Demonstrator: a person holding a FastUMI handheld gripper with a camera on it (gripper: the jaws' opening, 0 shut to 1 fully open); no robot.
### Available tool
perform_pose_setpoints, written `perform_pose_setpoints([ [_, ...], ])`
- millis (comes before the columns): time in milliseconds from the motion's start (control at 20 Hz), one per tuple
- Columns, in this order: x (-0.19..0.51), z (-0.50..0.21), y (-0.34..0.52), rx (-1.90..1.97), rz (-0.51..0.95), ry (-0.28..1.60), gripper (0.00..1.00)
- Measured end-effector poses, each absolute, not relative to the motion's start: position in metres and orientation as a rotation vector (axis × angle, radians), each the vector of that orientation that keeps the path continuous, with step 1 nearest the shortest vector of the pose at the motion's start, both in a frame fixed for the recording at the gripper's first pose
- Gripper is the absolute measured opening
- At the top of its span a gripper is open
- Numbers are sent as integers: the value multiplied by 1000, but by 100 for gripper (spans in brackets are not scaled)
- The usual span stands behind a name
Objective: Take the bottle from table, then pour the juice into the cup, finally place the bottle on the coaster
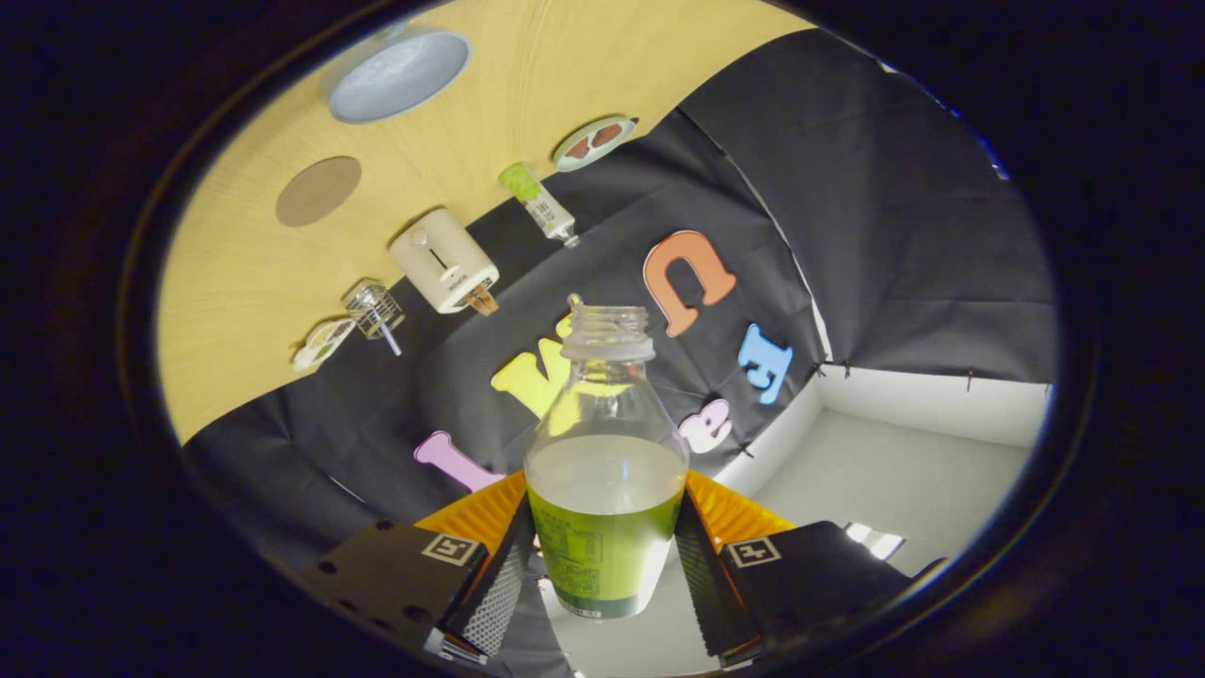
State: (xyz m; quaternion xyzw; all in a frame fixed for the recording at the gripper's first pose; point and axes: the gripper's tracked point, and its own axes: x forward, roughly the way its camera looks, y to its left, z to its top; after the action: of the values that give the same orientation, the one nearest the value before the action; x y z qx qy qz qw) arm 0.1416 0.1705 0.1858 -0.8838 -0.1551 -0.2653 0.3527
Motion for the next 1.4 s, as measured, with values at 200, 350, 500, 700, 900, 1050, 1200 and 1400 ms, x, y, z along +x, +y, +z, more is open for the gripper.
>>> perform_pose_setpoints([
  [200,142,180,164,-2204,-654,-350,81],
  [350,149,168,149,-2008,-598,-276,81],
  [500,156,163,145,-1863,-572,-288,81],
  [700,168,149,130,-1475,-512,-244,81],
  [900,173,131,126,-1158,-397,-156,81],
  [1050,175,132,133,-948,-301,-139,81],
  [1200,182,137,131,-743,-234,-76,81],
  [1400,189,151,127,-549,-192,-71,81],
])
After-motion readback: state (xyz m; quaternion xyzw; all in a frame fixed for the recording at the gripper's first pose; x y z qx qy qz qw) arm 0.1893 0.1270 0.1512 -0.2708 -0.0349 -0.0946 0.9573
